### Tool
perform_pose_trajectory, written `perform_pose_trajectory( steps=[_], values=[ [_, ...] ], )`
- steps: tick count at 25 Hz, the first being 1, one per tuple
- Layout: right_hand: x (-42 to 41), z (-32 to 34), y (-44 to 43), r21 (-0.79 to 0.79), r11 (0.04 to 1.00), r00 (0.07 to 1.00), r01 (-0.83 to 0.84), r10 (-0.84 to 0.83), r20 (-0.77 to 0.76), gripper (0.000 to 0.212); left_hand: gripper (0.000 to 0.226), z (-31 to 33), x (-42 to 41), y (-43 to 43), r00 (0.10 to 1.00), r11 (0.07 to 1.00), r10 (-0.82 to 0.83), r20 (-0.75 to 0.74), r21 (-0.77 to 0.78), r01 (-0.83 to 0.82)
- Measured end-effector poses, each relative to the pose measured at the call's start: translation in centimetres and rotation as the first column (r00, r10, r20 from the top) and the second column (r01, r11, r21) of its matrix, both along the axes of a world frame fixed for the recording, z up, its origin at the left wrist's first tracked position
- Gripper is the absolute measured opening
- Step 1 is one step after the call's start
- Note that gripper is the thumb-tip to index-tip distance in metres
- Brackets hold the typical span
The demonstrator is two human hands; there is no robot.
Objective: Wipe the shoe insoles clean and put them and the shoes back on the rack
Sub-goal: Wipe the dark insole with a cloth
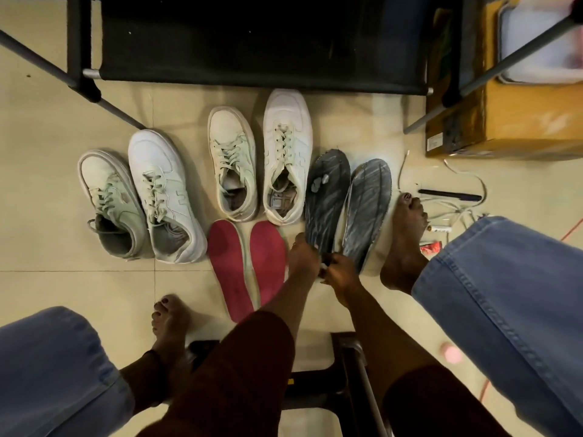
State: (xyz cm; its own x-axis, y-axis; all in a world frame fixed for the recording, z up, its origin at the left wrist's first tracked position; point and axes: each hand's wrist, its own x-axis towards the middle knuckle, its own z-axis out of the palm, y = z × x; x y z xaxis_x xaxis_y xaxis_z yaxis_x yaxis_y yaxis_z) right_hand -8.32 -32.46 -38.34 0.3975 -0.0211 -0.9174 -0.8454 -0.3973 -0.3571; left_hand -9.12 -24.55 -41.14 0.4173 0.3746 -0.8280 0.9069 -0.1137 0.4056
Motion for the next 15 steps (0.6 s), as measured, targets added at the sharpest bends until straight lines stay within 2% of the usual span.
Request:
perform_pose_trajectory(
  steps=[1, 3, 4, 7, 8, 11, 15],
  values=[
    [0.4, 1.5, -0.5, 0.053, 0.999, 0.998, 0.008, -0.005, -0.055, 0.021, 0.033, -0.5, 0.2, 0.0, 0.999, 0.999, 0.045, -0.003, -0.022, -0.045],
    [0.7, 0.5, -0.4, 0.1, 0.992, 0.993, 0.077, -0.068, -0.097, 0.028, 0.037, -1.8, 0.0, 0.1, 0.991, 0.988, 0.135, 0.007, -0.07, -0.134],
    [0.9, 0.4, -0.5, 0.073, 0.992, 0.988, 0.099, -0.09, -0.124, 0.031, 0.036, -2.4, -0.2, 0.4, 0.993, 0.987, 0.121, -0.006, -0.109, -0.12],
    [1.1, 0.8, -1.0, 0.075, 0.982, 0.965, 0.172, -0.153, -0.212, 0.035, 0.03, -1.7, -0.1, 1.1, 0.991, 0.97, -0.13, -0.034, -0.212, 0.12],
    [1.1, 1.1, -1.3, 0.076, 0.974, 0.959, 0.213, -0.194, -0.207, 0.034, 0.029, -0.6, 0.1, 1.1, 0.993, 0.961, -0.115, -0.02, -0.255, 0.107],
    [1.0, 4.2, -1.6, 0.067, 0.967, 0.952, 0.248, -0.23, -0.201, 0.025, 0.029, 3.4, 0.3, 1.5, 0.996, 0.927, 0.078, -0.047, -0.363, -0.09],
    [0.8, 8.7, -1.3, 0.151, 0.965, 0.96, 0.212, -0.177, -0.219, 0.029, 0.014, 9.8, -0.3, 2.2, 0.959, 0.83, 0.279, -0.05, -0.49, -0.267]
  ],
)
